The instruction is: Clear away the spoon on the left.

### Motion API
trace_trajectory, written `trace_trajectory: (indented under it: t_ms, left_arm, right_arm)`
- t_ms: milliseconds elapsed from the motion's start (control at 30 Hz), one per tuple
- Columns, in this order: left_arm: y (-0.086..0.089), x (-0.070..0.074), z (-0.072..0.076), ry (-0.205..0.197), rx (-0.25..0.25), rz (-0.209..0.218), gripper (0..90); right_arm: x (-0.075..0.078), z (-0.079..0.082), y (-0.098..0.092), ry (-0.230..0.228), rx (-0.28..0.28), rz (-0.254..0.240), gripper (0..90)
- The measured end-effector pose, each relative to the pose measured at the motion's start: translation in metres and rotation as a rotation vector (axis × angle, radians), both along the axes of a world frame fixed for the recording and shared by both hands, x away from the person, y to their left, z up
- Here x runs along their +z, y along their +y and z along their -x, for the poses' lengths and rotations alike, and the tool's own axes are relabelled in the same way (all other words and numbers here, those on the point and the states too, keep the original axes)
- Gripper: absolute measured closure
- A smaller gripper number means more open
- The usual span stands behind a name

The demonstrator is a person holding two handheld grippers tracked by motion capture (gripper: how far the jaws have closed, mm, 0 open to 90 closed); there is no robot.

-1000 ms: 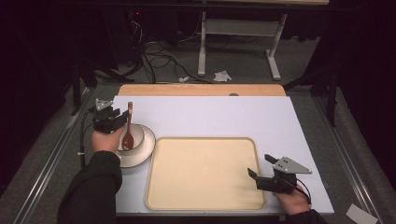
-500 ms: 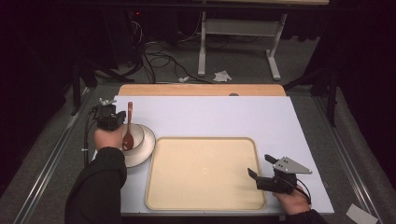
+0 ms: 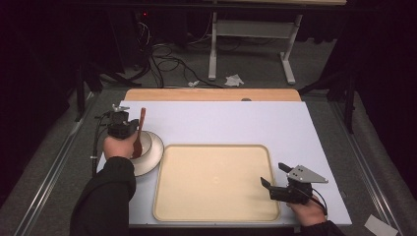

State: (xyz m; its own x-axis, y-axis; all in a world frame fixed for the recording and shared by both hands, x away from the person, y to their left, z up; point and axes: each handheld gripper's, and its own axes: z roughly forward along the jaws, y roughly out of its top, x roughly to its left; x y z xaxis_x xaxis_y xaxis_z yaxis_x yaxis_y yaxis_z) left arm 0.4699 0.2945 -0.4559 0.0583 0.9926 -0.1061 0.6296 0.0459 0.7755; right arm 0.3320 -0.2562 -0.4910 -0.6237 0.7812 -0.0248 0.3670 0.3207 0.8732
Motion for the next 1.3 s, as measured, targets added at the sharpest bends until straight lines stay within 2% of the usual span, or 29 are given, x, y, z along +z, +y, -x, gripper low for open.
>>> trace_trajectory:
  t_ms: [133,233,433,667,700,767,833,900,1033,1300]
  left_arm:
    - [-0.003,-0.001,-0.001,0.007,-0.008,0.001,90.0]
    - [-0.007,0.0,0.0,0.012,-0.029,-0.011,90.0]
    - [-0.013,0.0,0.001,0.024,-0.065,-0.009,90.0]
    - [-0.021,0.0,0.002,0.018,-0.095,-0.024,90.0]
    - [-0.022,0.0,0.002,0.019,-0.098,-0.027,90.0]
    - [-0.027,0.0,0.0,0.039,-0.117,-0.062,90.0]
    - [-0.031,0.003,-0.002,0.034,-0.132,-0.067,90.0]
    - [-0.035,0.007,-0.002,0.021,-0.14,-0.061,90.0]
    - [-0.04,0.01,-0.003,0.022,-0.148,-0.065,90.0]
    - [-0.048,0.009,-0.002,0.041,-0.179,-0.054,90.0]
  right_arm:
    - [0.0,0.0,0.0,0.007,-0.005,-0.001,16.6]
    - [-0.001,0.0,0.001,0.001,0.0,0.002,16.6]
    - [0.0,0.0,0.001,-0.002,0.002,0.003,16.6]
    - [0.0,0.0,0.001,-0.002,0.001,0.003,16.7]
    - [0.0,0.0,0.001,-0.002,0.001,0.002,16.7]
    - [0.0,0.0,0.001,-0.003,0.004,0.002,16.7]
    - [0.0,0.0,0.001,0.0,0.005,0.003,16.6]
    - [0.0,0.0,0.001,0.0,0.003,0.003,16.6]
    - [0.0,0.0,0.001,-0.002,0.005,0.003,16.7]
    - [0.0,0.0,0.0,-0.005,0.008,0.001,16.7]
